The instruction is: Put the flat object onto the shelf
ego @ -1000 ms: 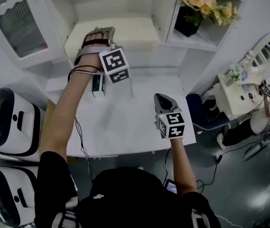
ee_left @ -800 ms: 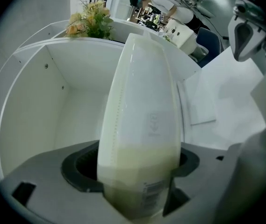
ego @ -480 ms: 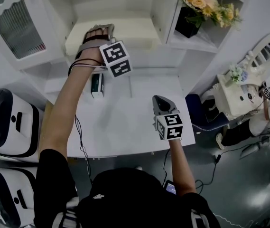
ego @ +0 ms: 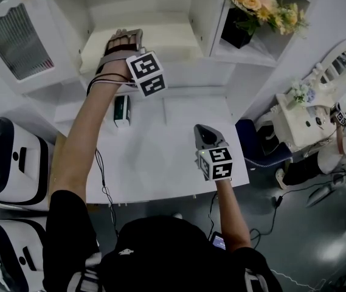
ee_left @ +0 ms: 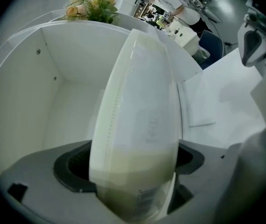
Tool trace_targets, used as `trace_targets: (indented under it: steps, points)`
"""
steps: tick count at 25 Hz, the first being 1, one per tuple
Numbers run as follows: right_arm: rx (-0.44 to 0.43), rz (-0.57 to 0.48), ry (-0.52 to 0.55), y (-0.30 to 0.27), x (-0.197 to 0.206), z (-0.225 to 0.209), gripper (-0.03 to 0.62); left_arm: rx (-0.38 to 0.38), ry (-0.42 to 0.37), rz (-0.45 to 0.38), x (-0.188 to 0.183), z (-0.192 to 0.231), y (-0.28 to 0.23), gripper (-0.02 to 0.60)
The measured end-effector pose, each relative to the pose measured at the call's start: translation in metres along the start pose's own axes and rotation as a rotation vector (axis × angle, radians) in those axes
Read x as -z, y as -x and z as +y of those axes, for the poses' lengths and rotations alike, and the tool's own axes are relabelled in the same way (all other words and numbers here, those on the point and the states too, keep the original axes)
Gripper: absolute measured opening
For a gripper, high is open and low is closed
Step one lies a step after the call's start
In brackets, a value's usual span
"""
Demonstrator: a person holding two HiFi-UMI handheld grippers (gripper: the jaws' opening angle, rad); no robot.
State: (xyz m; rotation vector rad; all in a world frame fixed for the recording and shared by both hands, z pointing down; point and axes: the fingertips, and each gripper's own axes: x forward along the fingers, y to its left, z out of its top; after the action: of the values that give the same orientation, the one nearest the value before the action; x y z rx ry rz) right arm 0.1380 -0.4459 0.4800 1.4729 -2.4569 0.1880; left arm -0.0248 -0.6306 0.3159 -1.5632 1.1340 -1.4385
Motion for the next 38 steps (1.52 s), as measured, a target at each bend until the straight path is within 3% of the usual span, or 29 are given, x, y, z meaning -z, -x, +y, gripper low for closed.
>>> trace_targets:
  steps: [10, 21, 38]
  points:
    - [0.005, 0.018, 0.002, 0.003, 0.005, -0.004, 0.000, -0.017, -0.019, 0.006, 0.000, 0.001, -0.006, 0.442]
    - [0.008, 0.027, 0.007, 0.012, 0.010, 0.002, 0.000, -0.135, -0.065, -0.051, -0.003, 0.007, 0.002, 0.451]
    - [-0.004, 0.035, 0.016, 0.025, 0.014, 0.019, 0.000, -0.160, -0.047, -0.092, -0.004, 0.001, 0.036, 0.449]
